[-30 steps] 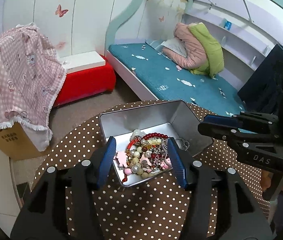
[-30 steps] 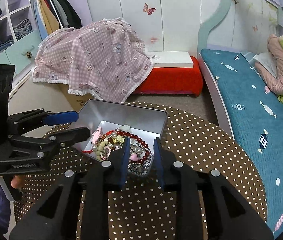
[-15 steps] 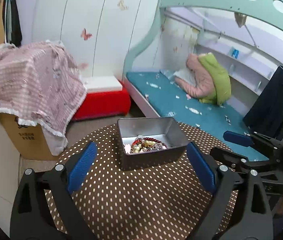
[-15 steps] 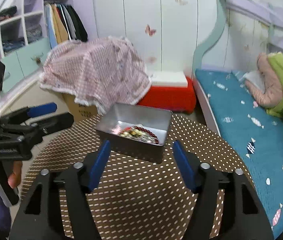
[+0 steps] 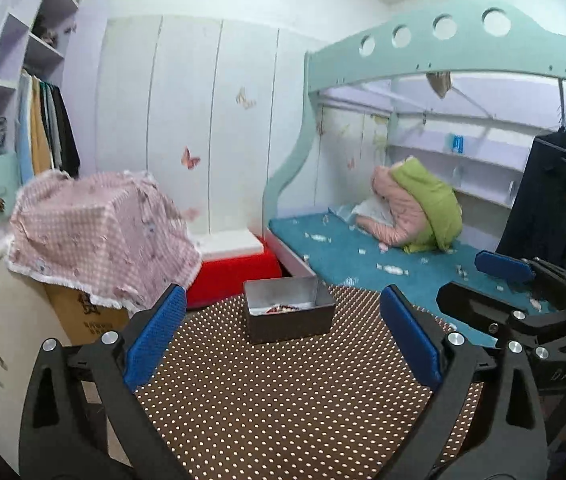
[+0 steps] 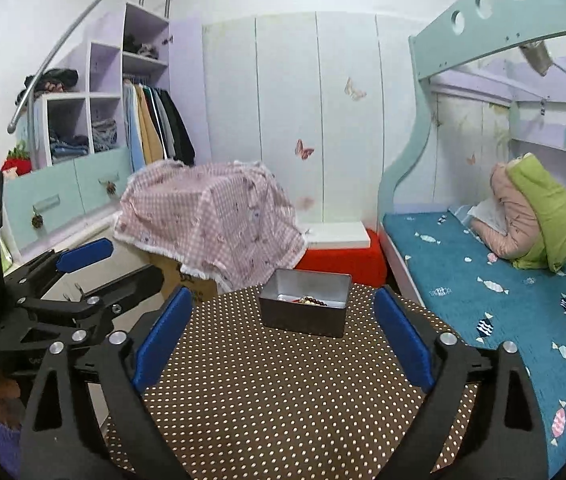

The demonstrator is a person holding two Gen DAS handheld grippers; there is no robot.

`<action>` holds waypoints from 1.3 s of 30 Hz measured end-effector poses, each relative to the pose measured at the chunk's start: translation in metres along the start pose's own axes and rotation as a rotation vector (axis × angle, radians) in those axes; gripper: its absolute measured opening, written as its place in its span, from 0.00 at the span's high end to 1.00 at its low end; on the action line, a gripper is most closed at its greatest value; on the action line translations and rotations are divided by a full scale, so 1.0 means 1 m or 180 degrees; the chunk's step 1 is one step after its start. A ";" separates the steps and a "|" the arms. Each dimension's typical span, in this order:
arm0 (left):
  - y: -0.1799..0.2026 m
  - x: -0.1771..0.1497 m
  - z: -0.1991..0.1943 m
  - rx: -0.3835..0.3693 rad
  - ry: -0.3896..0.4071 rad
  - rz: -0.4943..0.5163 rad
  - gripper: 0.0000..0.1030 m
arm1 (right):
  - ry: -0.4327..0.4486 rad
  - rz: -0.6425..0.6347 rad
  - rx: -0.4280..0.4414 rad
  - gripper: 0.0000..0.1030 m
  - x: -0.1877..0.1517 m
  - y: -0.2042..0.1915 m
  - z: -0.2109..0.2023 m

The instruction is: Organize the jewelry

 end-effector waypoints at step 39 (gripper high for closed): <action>0.004 0.016 -0.111 0.0640 0.0670 0.0130 0.05 | 0.0836 -0.0213 -0.0285 0.07 -0.001 -0.029 -0.082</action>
Point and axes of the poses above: each gripper's, at about its wrist camera, not at the fingertips, and z roughly the way its jaws point, y to its right, x to its top, the point moved 7 cm from there along z, roughly the way its jaws point, and after that the axes turned 14 degrees about z, right-handed, at the moved point
